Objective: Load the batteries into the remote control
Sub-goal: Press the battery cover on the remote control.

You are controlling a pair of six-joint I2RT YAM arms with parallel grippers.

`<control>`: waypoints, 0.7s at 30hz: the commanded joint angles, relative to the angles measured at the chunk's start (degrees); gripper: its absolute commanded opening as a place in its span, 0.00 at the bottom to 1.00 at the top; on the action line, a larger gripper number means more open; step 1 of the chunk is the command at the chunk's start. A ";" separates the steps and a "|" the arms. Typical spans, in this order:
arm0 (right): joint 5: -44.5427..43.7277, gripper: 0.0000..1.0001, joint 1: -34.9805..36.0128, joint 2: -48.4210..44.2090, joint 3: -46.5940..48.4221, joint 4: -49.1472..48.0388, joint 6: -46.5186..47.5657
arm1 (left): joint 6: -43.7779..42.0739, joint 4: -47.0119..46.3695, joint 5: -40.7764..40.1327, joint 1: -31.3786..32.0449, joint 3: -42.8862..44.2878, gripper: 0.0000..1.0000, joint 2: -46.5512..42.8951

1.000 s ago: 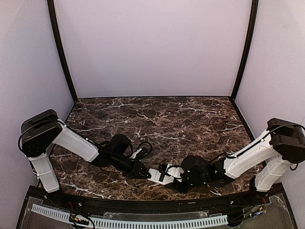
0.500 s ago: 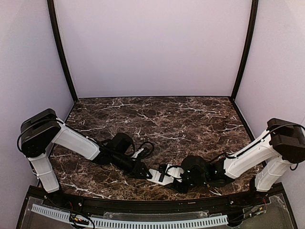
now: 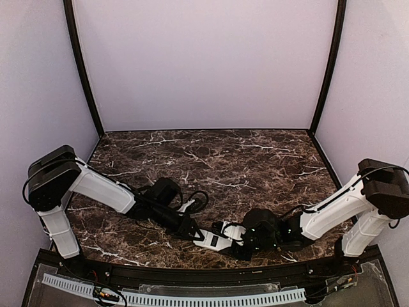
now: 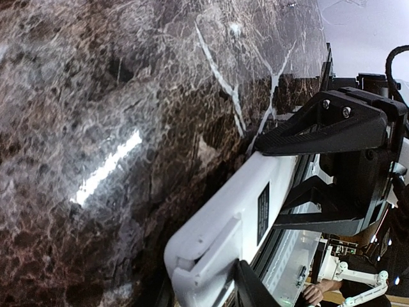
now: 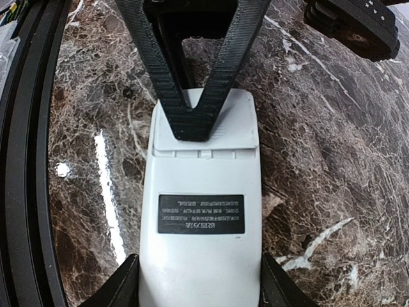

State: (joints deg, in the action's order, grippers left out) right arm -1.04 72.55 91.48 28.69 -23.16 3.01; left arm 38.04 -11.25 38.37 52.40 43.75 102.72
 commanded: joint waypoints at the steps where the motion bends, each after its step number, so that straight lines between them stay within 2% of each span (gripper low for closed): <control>1: 0.78 0.00 0.54 -0.88 -0.31 -2.75 0.47 | -1.59 7.90 -3.08 0.37 -1.65 0.33 0.92; 11: 0.78 0.00 0.54 -0.09 0.22 -1.83 -0.09 | 0.82 2.25 -1.12 -0.51 -4.65 0.36 -1.65; 21: 0.67 0.00 0.53 0.36 0.77 -1.01 -0.53 | 1.04 2.14 -2.63 -1.16 -4.81 0.35 -2.84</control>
State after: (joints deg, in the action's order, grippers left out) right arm -0.86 72.71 91.48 28.69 -23.03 2.92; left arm 39.20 -13.19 39.18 51.64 40.29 100.44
